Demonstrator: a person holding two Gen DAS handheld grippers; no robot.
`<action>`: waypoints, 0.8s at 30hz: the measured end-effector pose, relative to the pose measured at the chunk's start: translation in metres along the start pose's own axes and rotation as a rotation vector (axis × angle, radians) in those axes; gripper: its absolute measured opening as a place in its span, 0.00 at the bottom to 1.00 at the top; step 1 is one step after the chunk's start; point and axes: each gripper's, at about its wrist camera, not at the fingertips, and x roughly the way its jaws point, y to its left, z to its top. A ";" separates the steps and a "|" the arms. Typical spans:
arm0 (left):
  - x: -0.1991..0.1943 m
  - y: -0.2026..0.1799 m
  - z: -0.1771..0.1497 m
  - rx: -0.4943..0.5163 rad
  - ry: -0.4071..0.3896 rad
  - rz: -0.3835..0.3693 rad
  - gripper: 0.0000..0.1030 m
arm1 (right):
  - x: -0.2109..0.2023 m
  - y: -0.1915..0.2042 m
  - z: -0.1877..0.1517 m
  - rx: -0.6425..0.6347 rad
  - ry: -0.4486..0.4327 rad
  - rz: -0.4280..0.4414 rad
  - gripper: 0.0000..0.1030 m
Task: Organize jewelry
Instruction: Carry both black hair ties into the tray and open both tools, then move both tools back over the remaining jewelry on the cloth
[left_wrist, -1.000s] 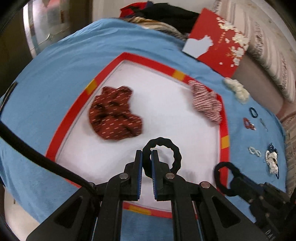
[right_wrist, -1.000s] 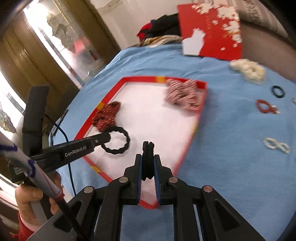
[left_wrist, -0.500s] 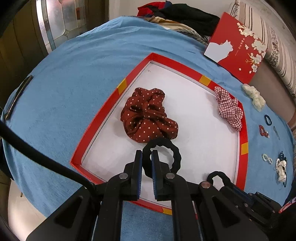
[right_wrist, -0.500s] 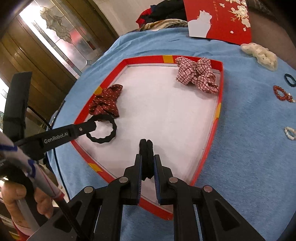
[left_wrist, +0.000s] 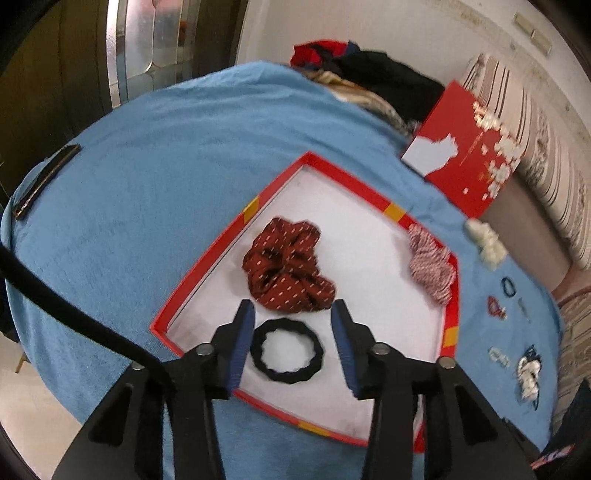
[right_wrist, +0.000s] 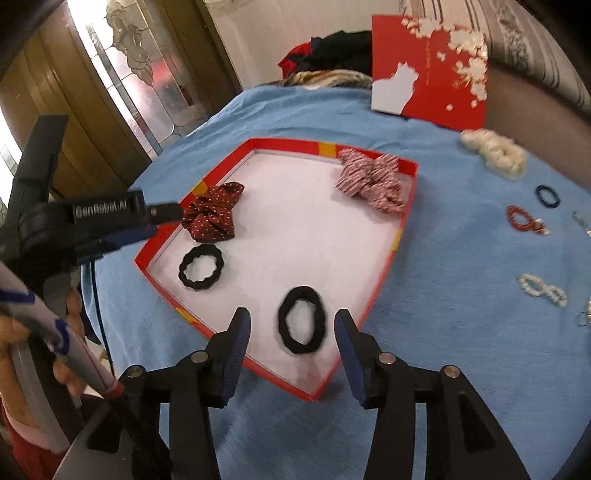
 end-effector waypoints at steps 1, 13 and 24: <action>-0.002 -0.002 0.000 0.000 -0.010 -0.004 0.44 | -0.005 -0.002 -0.002 -0.006 -0.008 -0.014 0.53; -0.015 -0.057 -0.009 0.082 -0.084 -0.020 0.45 | -0.062 -0.083 -0.037 0.080 -0.043 -0.157 0.56; 0.000 -0.130 -0.039 0.255 -0.058 -0.049 0.47 | -0.100 -0.179 -0.066 0.272 -0.077 -0.260 0.57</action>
